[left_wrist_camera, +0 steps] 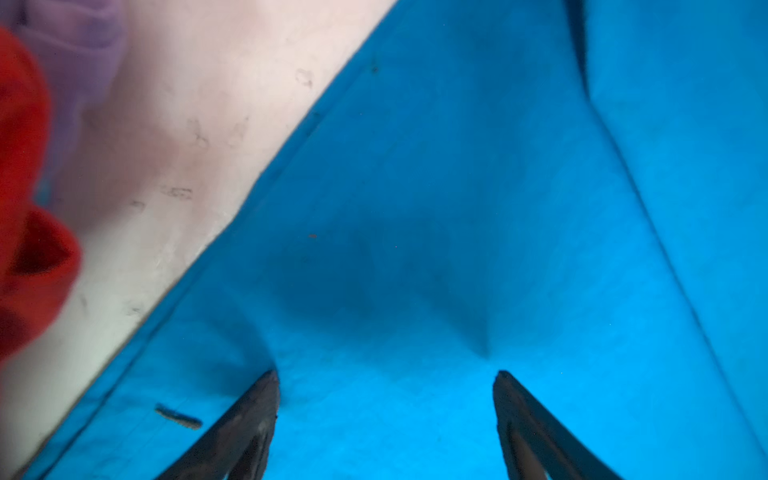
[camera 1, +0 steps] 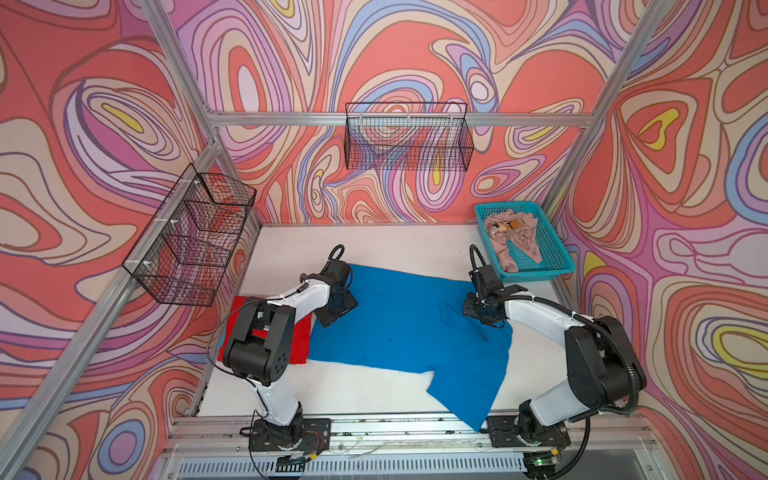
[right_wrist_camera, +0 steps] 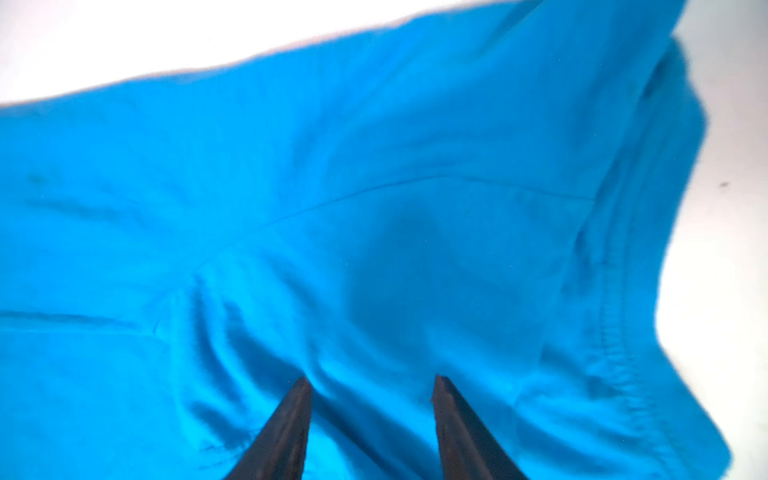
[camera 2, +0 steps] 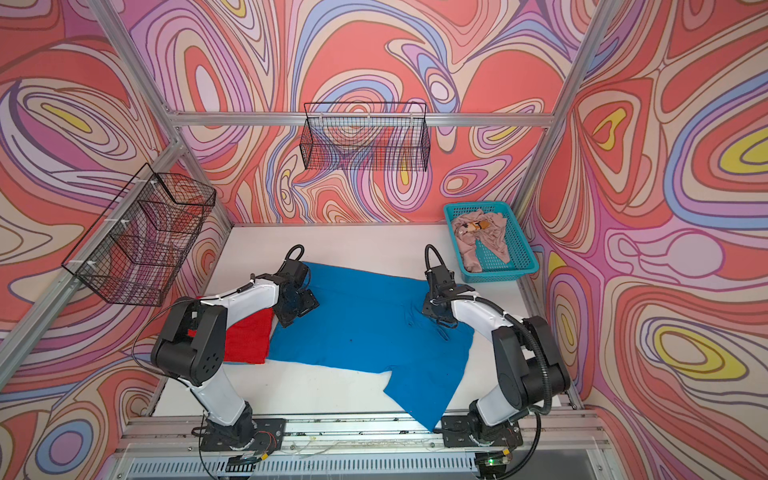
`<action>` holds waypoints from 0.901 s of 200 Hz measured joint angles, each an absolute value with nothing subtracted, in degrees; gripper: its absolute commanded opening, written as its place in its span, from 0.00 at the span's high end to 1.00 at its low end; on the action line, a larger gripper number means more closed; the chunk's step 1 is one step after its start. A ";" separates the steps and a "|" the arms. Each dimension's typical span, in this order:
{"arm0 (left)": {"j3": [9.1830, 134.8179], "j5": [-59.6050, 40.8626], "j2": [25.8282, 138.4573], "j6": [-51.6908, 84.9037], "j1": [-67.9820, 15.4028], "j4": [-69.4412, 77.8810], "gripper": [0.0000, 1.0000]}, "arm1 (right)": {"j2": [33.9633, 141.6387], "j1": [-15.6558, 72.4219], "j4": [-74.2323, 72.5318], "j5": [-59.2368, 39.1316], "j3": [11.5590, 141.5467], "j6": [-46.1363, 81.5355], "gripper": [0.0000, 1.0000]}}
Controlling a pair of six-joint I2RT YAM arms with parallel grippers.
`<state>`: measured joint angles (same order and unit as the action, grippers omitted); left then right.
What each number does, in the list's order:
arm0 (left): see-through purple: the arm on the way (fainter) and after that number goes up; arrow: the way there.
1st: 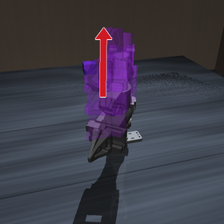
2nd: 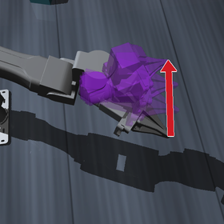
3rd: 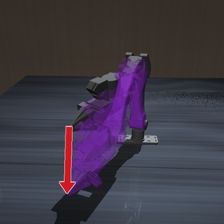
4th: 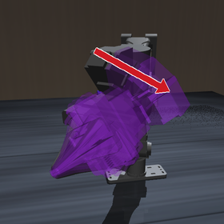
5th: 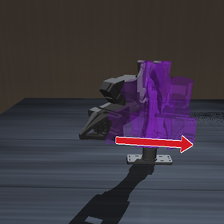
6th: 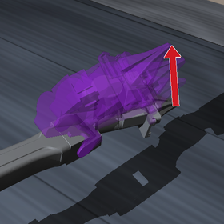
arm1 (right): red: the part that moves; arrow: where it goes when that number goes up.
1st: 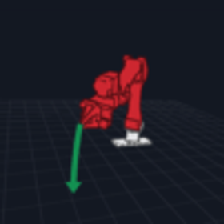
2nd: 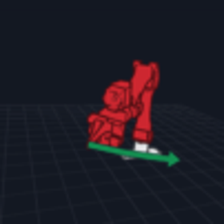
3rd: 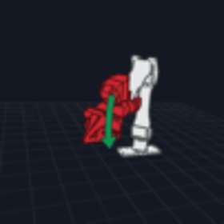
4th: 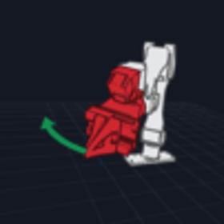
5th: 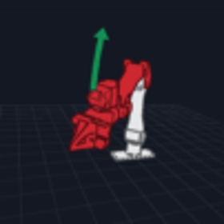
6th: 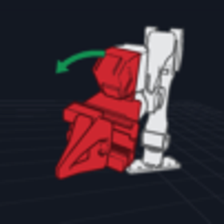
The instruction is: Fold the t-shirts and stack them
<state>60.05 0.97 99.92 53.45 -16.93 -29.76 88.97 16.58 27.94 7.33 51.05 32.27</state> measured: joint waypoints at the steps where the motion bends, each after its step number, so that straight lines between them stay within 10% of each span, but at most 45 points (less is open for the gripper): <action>1: 59.99 0.95 99.88 53.47 -16.95 -29.71 0.17 | 88.97 16.58 27.94 7.44 51.05 32.27 0.49; 180: 46.30 0.27 87.24 58.63 -17.98 -27.38 0.14 | 103.11 15.09 25.63 8.93 60.73 27.51 0.45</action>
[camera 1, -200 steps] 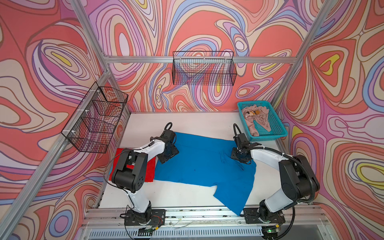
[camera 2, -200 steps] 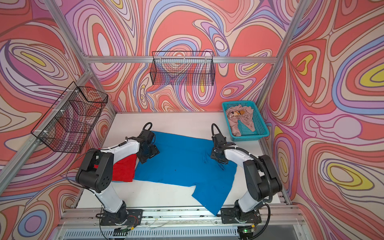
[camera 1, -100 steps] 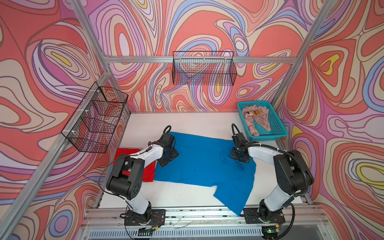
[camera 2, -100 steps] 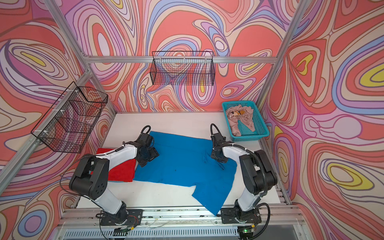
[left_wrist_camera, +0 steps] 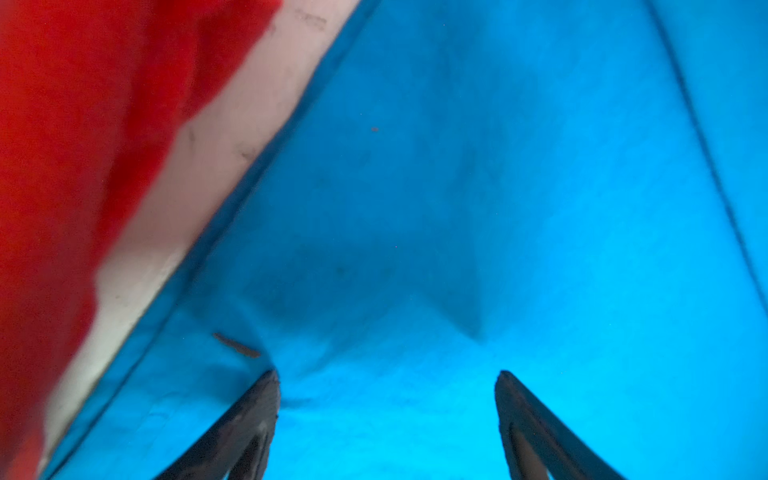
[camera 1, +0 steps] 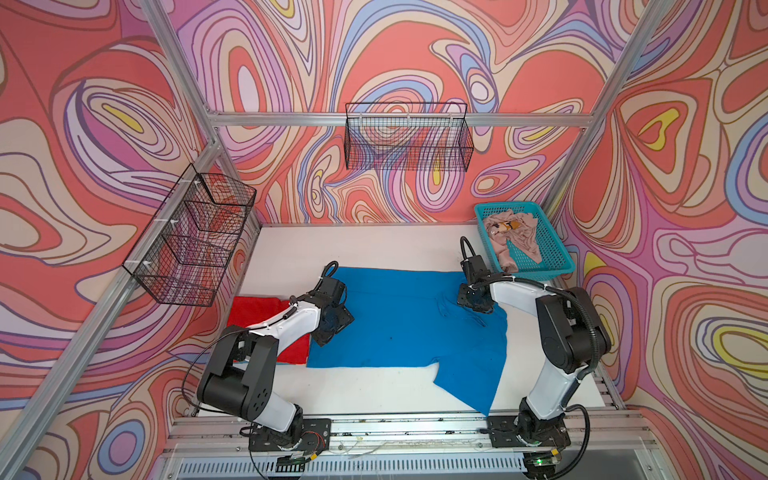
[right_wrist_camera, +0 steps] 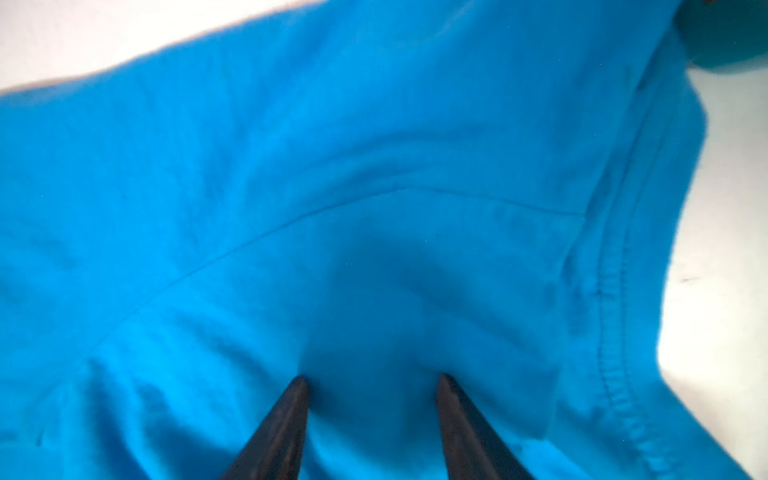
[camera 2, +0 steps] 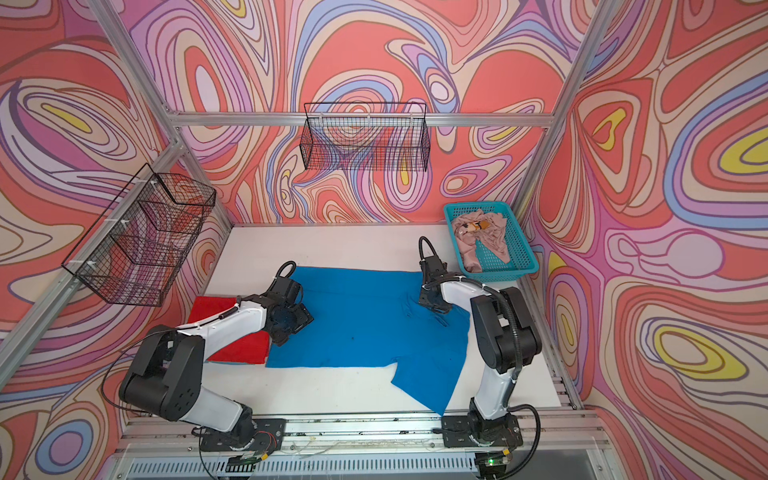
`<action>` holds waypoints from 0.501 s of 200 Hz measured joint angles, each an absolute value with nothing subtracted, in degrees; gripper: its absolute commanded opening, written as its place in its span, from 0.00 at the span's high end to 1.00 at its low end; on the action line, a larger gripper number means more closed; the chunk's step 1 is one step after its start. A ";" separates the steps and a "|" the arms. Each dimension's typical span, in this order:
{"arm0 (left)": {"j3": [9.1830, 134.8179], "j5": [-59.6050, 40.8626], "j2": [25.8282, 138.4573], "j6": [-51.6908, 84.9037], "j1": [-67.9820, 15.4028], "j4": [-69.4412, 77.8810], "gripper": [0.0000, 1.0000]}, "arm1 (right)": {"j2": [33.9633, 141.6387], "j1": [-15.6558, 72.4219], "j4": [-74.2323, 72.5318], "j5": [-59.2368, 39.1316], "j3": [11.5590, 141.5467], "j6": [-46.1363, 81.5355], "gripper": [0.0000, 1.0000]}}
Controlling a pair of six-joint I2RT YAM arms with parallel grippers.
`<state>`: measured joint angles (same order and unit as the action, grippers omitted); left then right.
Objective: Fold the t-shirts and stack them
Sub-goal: 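Drag both grippers toward the robot across the blue t-shirt to flatten it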
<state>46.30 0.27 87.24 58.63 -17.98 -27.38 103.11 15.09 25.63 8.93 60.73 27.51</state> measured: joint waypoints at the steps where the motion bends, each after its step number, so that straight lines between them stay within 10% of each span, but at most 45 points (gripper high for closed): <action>1: 46.30 0.27 87.24 58.63 -17.98 -27.40 0.14 | 103.00 15.09 25.69 8.91 60.69 27.46 0.45; 100: 50.37 2.28 75.70 56.95 -17.98 -34.28 0.06 | 88.47 15.59 25.89 1.45 48.38 27.11 0.53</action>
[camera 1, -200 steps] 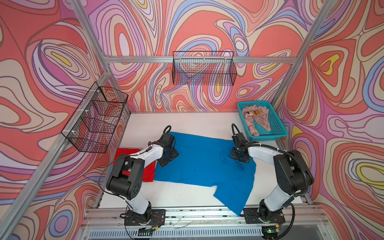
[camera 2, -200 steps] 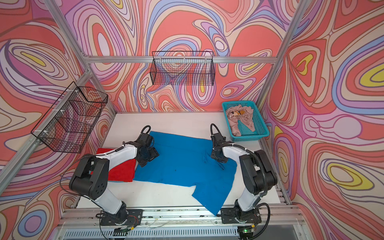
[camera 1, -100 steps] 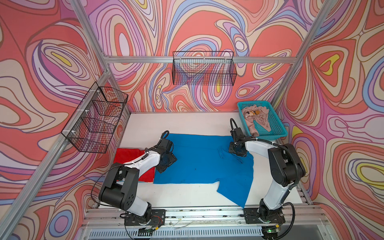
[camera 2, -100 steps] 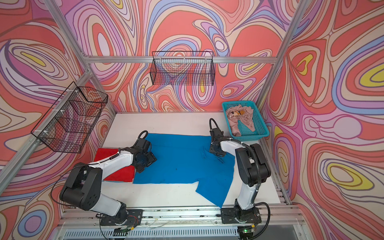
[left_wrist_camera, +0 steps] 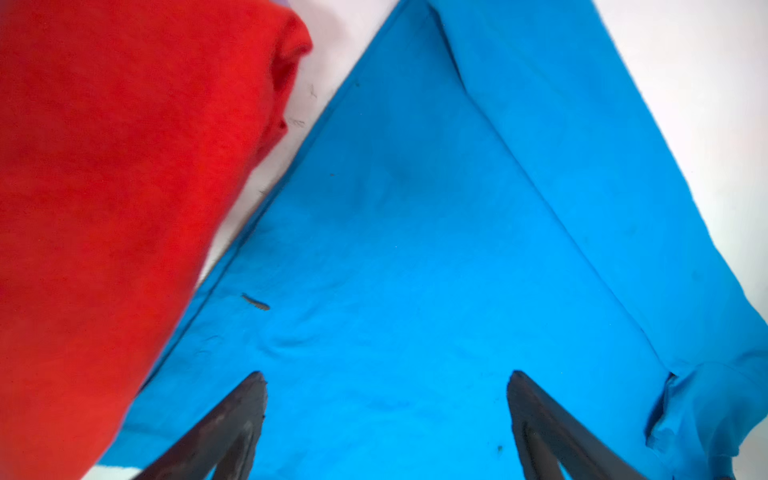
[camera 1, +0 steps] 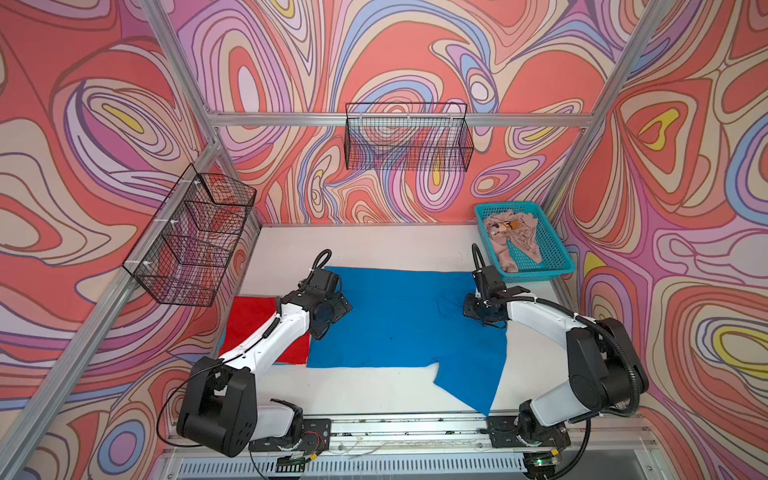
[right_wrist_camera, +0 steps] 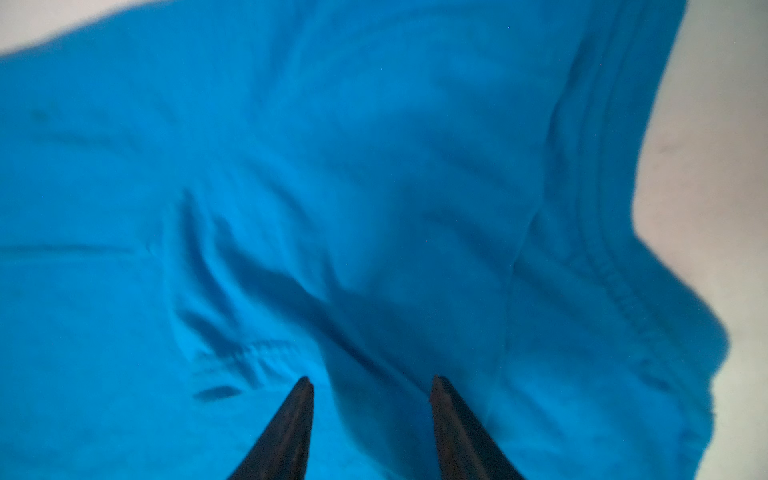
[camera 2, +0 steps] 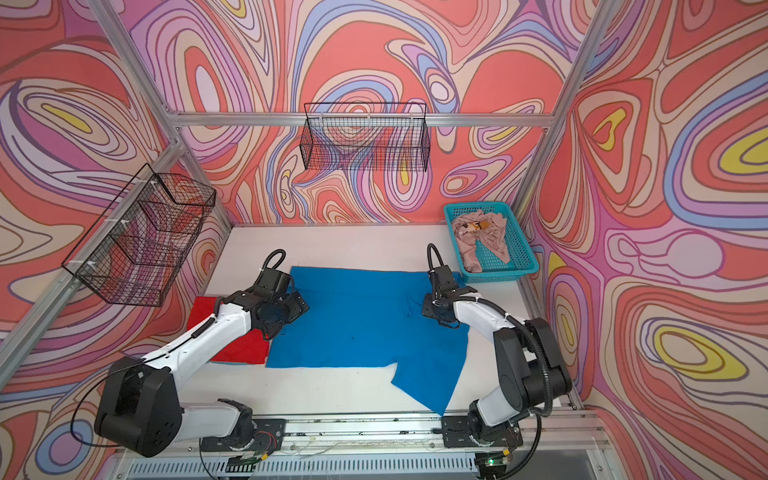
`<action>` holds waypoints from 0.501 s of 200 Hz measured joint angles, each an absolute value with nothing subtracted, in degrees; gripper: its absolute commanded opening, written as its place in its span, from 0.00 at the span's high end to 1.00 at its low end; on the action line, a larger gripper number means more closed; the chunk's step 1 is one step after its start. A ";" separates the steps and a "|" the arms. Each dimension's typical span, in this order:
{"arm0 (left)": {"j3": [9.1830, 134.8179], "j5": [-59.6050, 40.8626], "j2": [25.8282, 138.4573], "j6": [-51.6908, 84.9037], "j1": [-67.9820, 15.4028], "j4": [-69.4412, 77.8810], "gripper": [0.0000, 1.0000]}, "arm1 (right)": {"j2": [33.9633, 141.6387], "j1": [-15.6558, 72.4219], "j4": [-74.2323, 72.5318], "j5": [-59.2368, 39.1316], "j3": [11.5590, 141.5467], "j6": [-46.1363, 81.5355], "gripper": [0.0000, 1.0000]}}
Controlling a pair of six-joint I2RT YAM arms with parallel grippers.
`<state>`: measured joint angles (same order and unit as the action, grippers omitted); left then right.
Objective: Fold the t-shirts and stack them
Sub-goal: 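Drag both grippers toward the robot across the blue t-shirt to flatten it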
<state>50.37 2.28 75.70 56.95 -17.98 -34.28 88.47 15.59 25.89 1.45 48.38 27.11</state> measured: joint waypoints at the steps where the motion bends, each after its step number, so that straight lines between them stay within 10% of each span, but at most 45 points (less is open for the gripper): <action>1: 50.35 2.44 75.46 56.93 -17.98 -34.48 0.06 | 88.47 15.64 25.82 1.30 48.10 27.09 0.53; 57: 45.01 3.49 68.55 55.09 -16.36 -37.10 0.06 | 87.53 19.90 25.30 0.21 44.64 28.03 0.53; 100: 41.63 2.81 64.60 54.19 -16.05 -40.29 0.08 | 79.26 20.67 30.81 5.50 43.55 31.05 0.35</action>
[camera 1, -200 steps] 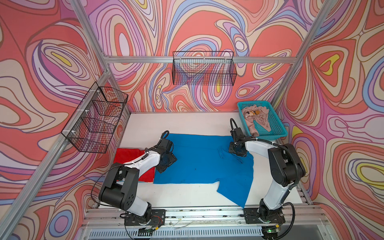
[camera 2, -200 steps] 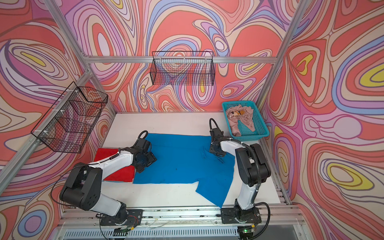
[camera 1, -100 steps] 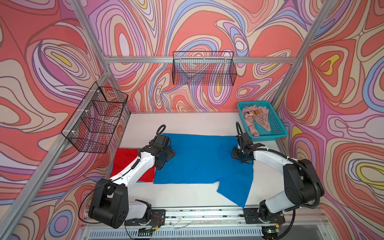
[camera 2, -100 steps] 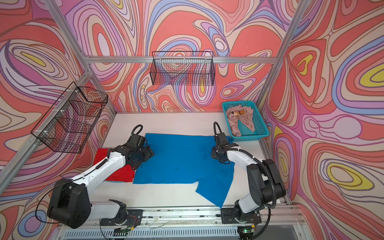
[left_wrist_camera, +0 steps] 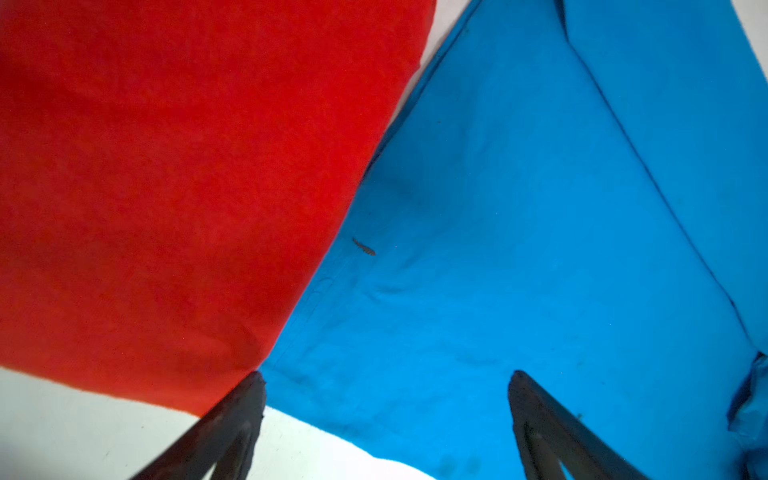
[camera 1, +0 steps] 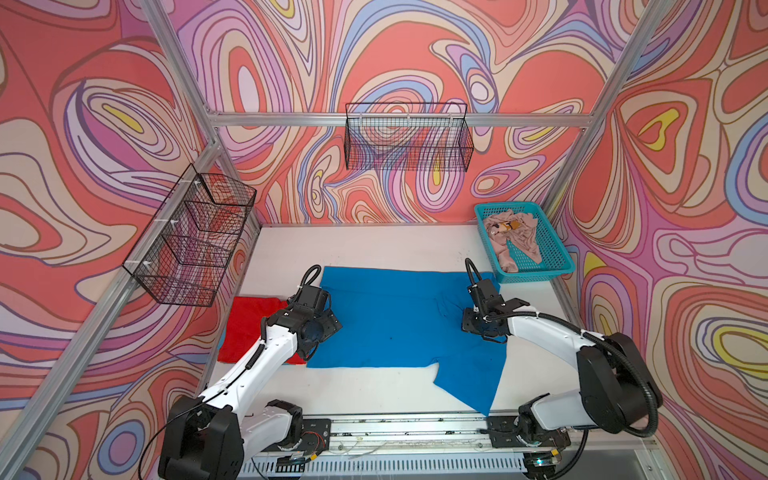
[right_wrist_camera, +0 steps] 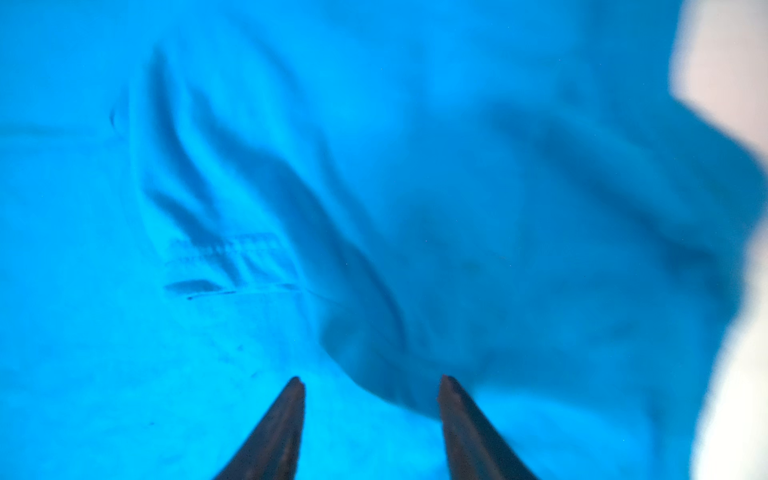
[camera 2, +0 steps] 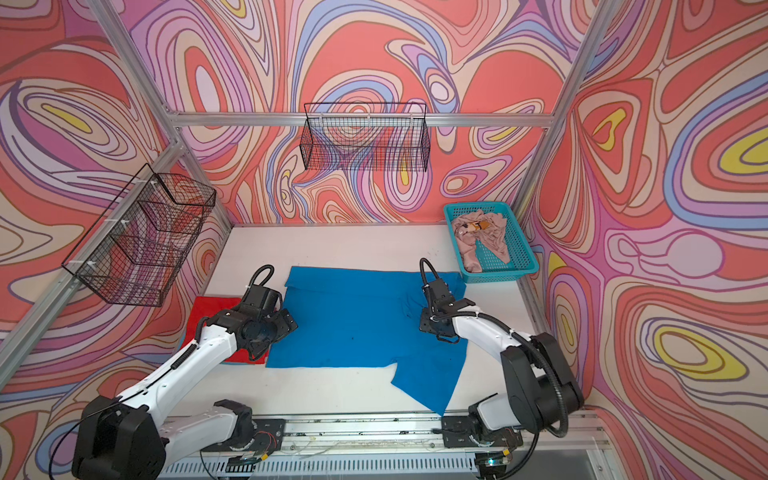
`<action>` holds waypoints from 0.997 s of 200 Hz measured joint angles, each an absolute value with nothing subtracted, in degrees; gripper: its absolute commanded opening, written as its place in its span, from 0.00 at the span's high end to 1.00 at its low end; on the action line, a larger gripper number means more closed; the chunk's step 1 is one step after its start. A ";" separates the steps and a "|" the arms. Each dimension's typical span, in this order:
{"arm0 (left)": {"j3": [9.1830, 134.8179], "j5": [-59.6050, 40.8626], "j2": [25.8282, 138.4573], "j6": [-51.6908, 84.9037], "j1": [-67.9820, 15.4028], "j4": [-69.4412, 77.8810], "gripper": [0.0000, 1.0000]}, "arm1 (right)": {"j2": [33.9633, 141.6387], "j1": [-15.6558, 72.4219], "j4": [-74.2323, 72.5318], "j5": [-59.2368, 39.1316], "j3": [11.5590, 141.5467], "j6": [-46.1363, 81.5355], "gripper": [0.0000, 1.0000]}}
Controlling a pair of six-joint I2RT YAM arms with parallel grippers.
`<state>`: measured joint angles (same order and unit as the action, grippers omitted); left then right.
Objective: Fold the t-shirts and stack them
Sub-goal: 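Drag both grippers toward the robot across the blue t-shirt to flatten it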
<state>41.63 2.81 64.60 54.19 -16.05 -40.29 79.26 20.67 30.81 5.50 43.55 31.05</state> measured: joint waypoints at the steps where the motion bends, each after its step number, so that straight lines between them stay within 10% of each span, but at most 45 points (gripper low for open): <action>1: 41.58 2.81 64.49 54.17 -16.05 -40.42 0.08 | 78.96 20.67 30.96 5.58 43.53 31.16 0.34; 109: 31.40 2.76 55.70 55.75 -15.81 -46.46 0.28 | 59.13 25.58 45.74 8.03 37.91 44.64 0.25; 199: 26.52 2.92 59.77 55.75 -15.75 -39.13 0.68 | 59.22 29.89 46.81 9.56 37.58 48.97 0.28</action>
